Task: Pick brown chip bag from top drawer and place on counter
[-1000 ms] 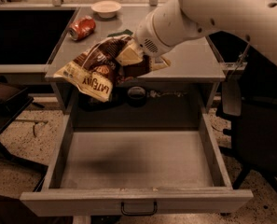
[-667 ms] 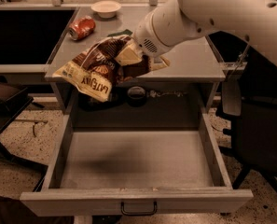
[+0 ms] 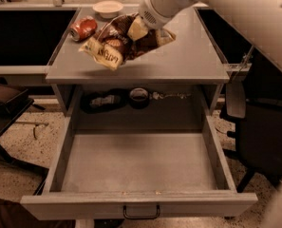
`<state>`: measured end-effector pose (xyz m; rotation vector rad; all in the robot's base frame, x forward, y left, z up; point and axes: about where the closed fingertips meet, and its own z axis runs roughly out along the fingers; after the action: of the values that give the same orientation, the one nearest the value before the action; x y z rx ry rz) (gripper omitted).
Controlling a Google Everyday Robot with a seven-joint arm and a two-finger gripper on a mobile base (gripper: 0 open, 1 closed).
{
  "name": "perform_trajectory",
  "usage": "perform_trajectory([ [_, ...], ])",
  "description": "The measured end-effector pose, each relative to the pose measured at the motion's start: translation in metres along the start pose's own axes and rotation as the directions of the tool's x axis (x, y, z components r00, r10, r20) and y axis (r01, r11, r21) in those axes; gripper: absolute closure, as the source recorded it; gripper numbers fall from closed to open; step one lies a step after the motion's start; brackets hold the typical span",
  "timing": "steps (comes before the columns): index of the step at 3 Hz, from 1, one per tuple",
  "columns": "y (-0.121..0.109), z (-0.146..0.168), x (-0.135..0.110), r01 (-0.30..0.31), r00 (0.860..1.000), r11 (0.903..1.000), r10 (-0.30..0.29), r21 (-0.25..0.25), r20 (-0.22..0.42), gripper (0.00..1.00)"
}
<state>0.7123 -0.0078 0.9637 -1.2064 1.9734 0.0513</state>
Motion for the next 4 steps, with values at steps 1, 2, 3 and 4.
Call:
perform_trajectory([
  [1, -0.063, 0.036, 0.019, -0.079, 0.98, 0.9891, 0.1, 0.124, -0.171, 1.0],
  [2, -0.101, 0.057, 0.077, -0.203, 0.911, 0.9579, 0.261, 0.203, -0.32, 1.0],
  [3, -0.105, 0.061, 0.086, -0.213, 0.899, 0.9542, 0.276, 0.21, -0.341, 1.0],
  [4, -0.105, 0.061, 0.086, -0.213, 0.899, 0.9543, 0.275, 0.21, -0.341, 0.81],
])
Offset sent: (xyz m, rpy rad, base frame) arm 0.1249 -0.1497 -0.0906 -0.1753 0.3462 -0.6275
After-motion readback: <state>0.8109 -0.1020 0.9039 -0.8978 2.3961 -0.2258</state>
